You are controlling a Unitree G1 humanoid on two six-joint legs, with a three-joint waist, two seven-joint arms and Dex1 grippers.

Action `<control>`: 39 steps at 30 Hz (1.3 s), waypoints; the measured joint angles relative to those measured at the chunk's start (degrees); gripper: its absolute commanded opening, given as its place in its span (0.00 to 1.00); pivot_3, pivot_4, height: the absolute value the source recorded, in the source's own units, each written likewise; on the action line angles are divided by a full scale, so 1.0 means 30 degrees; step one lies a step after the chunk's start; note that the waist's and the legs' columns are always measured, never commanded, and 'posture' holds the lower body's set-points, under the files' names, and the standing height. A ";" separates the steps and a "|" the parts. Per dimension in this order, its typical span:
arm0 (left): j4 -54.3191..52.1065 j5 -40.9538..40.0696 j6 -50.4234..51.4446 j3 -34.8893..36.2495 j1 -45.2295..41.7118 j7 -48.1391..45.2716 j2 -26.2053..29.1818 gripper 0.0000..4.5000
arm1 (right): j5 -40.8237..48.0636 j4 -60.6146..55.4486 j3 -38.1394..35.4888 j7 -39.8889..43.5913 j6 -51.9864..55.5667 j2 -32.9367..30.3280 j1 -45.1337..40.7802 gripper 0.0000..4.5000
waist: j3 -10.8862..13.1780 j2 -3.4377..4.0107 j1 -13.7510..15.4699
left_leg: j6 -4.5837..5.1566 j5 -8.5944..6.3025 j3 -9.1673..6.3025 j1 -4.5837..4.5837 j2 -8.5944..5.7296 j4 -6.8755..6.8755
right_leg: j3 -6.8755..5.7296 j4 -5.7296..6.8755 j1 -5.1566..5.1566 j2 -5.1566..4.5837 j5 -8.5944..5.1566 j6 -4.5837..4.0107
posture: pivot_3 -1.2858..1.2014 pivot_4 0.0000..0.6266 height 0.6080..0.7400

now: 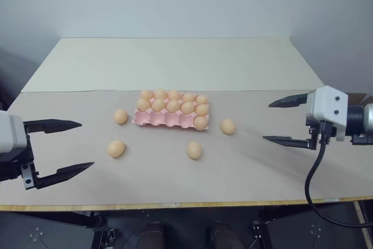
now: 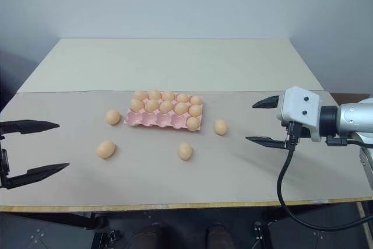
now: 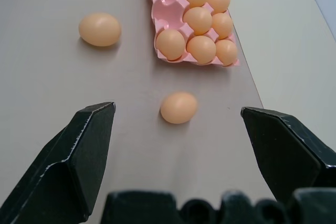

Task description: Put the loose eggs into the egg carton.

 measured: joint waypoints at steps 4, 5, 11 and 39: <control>-0.0030 -0.0278 0.0714 0.0002 -0.0097 0.0233 0.0185 1.00 | 0.0000 0.0005 0.0001 -0.0002 -0.0008 0.0000 0.0000 0.99 | 0.0000 0.0000 -0.0001 | 0.0000 0.0000 -0.0002 0.0000 0.0000 0.0000 | 0.0000 0.0000 0.0000 0.0000 0.0000 0.0000 | 0.52 0.24 1.00; -0.0061 -0.0313 0.0894 0.0001 -0.0234 0.0411 0.0230 1.00 | 0.0000 0.0013 0.0002 -0.0002 -0.0011 0.0000 0.0000 0.99 | 0.0000 0.0000 0.0002 | 0.0000 0.0000 -0.0003 -0.0001 0.0000 0.0001 | 0.0000 0.0001 -0.0001 0.0000 0.0000 0.0000 | 0.52 0.24 1.00; -0.0346 -0.0704 0.1483 -0.0004 -0.1070 0.0894 0.0657 1.00 | -0.0002 0.0038 0.0007 -0.0005 -0.0031 0.0001 0.0000 0.99 | 0.0000 0.0000 0.0002 | 0.0000 0.0000 -0.0001 -0.0001 -0.0002 -0.0003 | 0.0004 -0.0002 -0.0004 0.0001 0.0000 0.0000 | 0.52 0.24 1.00; 0.0601 -0.0391 -0.0373 -0.5001 -0.3397 0.1181 0.0699 1.00 | -0.3726 0.3144 0.6050 -0.2611 0.0333 0.4341 -0.4005 0.99 | 0.0000 0.0000 -0.0038 | 0.0000 0.0000 0.0014 -0.0013 -0.0007 -0.0006 | 0.0030 0.0014 -0.0033 0.0010 0.0001 -0.0001 | 0.52 0.24 1.00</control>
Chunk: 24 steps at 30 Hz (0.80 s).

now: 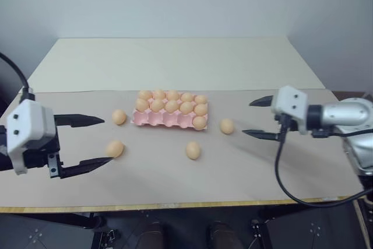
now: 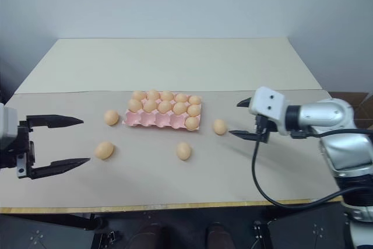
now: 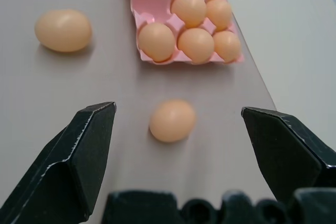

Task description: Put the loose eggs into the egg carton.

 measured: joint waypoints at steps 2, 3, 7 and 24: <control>0.0179 0.0141 -0.0256 -0.0377 -0.0109 0.0010 -0.0063 1.00 | -0.0862 0.0773 0.0894 -0.0382 -0.0166 0.0832 -0.0385 0.99 | 0.0000 0.0000 -0.0001 | 0.0000 0.0000 0.0004 0.0000 -0.0006 0.0003 | 0.0001 -0.0003 0.0003 -0.0006 0.0000 0.0001 | 0.52 0.24 1.00; 0.0252 0.0165 -0.0405 -0.0673 -0.0149 0.0029 -0.0141 1.00 | -0.1307 0.1313 0.1339 -0.0660 -0.0336 0.1385 -0.0625 0.99 | 0.0000 0.0000 -0.0001 | 0.0000 0.0000 0.0005 -0.0006 -0.0009 0.0002 | 0.0003 -0.0001 -0.0005 -0.0007 0.0001 0.0002 | 0.52 0.24 1.00; 0.0260 0.0181 -0.0678 -0.1133 -0.0125 0.0047 -0.0326 1.00 | -0.2758 0.3136 0.2420 -0.1416 -0.0852 0.2789 -0.1315 0.99 | 0.0001 0.0001 -0.0006 | 0.0000 0.0000 0.0004 -0.0007 -0.0007 0.0000 | 0.0001 0.0003 -0.0012 -0.0003 0.0001 0.0001 | 0.52 0.24 1.00; 0.0715 0.0997 -0.1583 -0.0753 0.1160 -0.0368 -0.0954 1.00 | -0.5970 0.9186 0.3467 -0.3188 -0.2661 0.5592 -0.2910 0.79 | 0.0001 0.0003 -0.0046 | 0.0000 0.0000 0.0007 -0.0006 -0.0005 -0.0002 | 0.0001 0.0006 -0.0012 -0.0005 0.0002 0.0000 | 0.52 0.24 1.00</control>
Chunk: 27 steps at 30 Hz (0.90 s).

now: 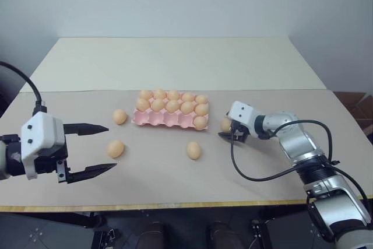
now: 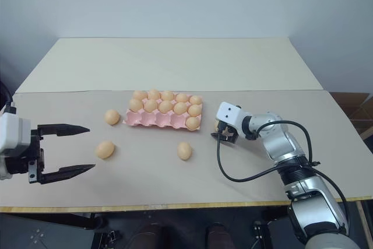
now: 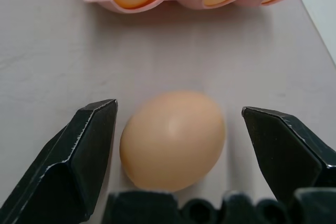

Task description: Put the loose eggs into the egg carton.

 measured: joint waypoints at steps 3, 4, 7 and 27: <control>0.0127 0.0160 -0.0283 0.0002 0.0015 -0.0013 -0.0017 1.00 | -0.0001 0.0003 -0.0006 0.0132 0.0017 0.0059 0.0000 0.57 | 0.0000 0.0000 0.0001 | 0.0000 0.0000 -0.0002 0.0002 0.0000 0.0000 | -0.0001 0.0001 0.0000 0.0000 0.0000 0.0000 | 0.52 0.24 1.00; 0.0189 0.0196 -0.0335 0.0003 0.0022 -0.0016 -0.0022 1.00 | -0.0002 -0.0007 -0.0008 0.0149 0.0031 0.0061 0.0000 0.53 | 0.0000 0.0000 0.0001 | 0.0000 0.0000 -0.0002 0.0002 0.0000 0.0000 | -0.0001 0.0002 0.0000 0.0000 0.0000 0.0000 | 0.52 0.24 1.00; 0.0306 0.0427 -0.0565 0.0003 0.0151 -0.0033 -0.0030 1.00 | -0.0011 -0.0202 -0.0077 0.0203 0.0034 0.0051 0.0013 0.52 | 0.0000 0.0000 -0.0004 | 0.0000 0.0000 -0.0002 0.0000 0.0000 -0.0001 | -0.0001 0.0000 -0.0001 0.0000 0.0000 0.0000 | 0.52 0.24 1.00; 0.1071 0.1683 -0.0996 0.1061 0.2693 -0.0529 -0.0577 1.00 | 0.0688 -0.3400 0.0185 -0.1325 0.1471 0.4923 -0.3008 0.52 | 0.0004 0.0006 -0.0384 | -0.0003 -0.0001 -0.0023 -0.0010 0.0001 -0.0013 | -0.0018 0.0006 -0.0012 -0.0021 0.0004 -0.0005 | 0.52 0.24 1.00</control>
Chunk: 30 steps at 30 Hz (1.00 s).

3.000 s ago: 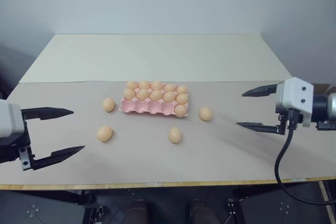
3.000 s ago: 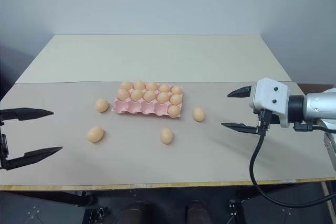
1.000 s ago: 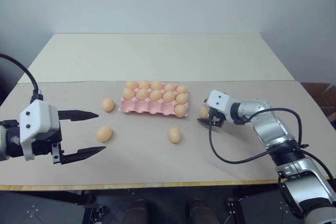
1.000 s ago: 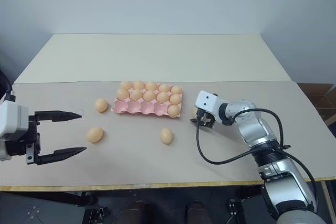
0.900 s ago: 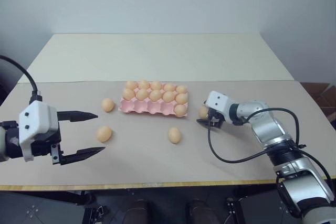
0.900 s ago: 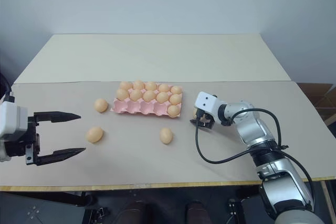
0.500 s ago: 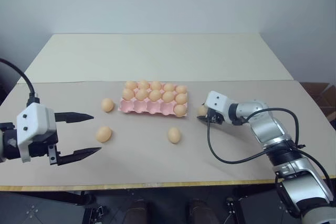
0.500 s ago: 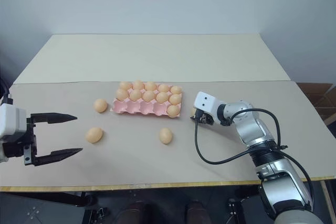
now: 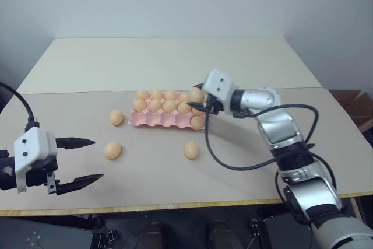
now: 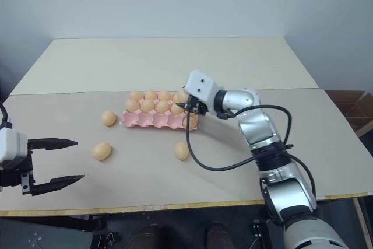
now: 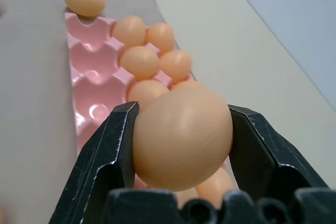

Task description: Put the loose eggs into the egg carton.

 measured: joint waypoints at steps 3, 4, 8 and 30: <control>-0.0199 -0.0020 0.0002 0.0259 0.0002 0.0027 0.0000 1.00 | -0.0239 0.0414 0.0384 -0.0518 -0.0249 0.0688 0.0085 0.52 | 0.0000 0.0001 -0.0003 | 0.0000 0.0000 -0.0005 0.0005 0.0003 -0.0005 | -0.0002 0.0003 -0.0001 0.0004 0.0000 -0.0001 | 0.52 0.24 1.00; -0.0223 -0.0024 0.0003 0.0309 0.0012 0.0039 -0.0004 1.00 | -0.0448 0.0714 0.0421 -0.0972 -0.0777 0.0939 0.0138 0.52 | 0.0000 0.0001 -0.0027 | -0.0001 0.0000 -0.0006 0.0007 0.0006 -0.0006 | -0.0002 0.0004 -0.0002 0.0008 0.0000 -0.0001 | 0.52 0.24 1.00; -0.0288 -0.0028 0.0003 0.0338 0.0007 0.0089 -0.0004 1.00 | -0.0807 0.1647 0.0553 -0.1899 -0.1660 0.1766 0.0154 0.59 | 0.0000 0.0002 -0.0126 | -0.0003 0.0000 -0.0004 0.0009 0.0008 -0.0011 | 0.0002 0.0007 -0.0007 0.0010 0.0001 -0.0002 | 0.52 0.24 1.00; -0.0340 -0.0288 0.0384 -0.0469 -0.1330 0.0368 0.0112 1.00 | 0.0226 -0.3328 -0.0935 -0.0552 -0.0426 -0.1130 0.2598 1.00 | 0.0001 0.0001 -0.0038 | -0.0002 -0.0001 -0.0014 0.0005 0.0010 -0.0019 | -0.0001 -0.0002 -0.0002 0.0005 0.0000 -0.0001 | 0.52 0.24 1.00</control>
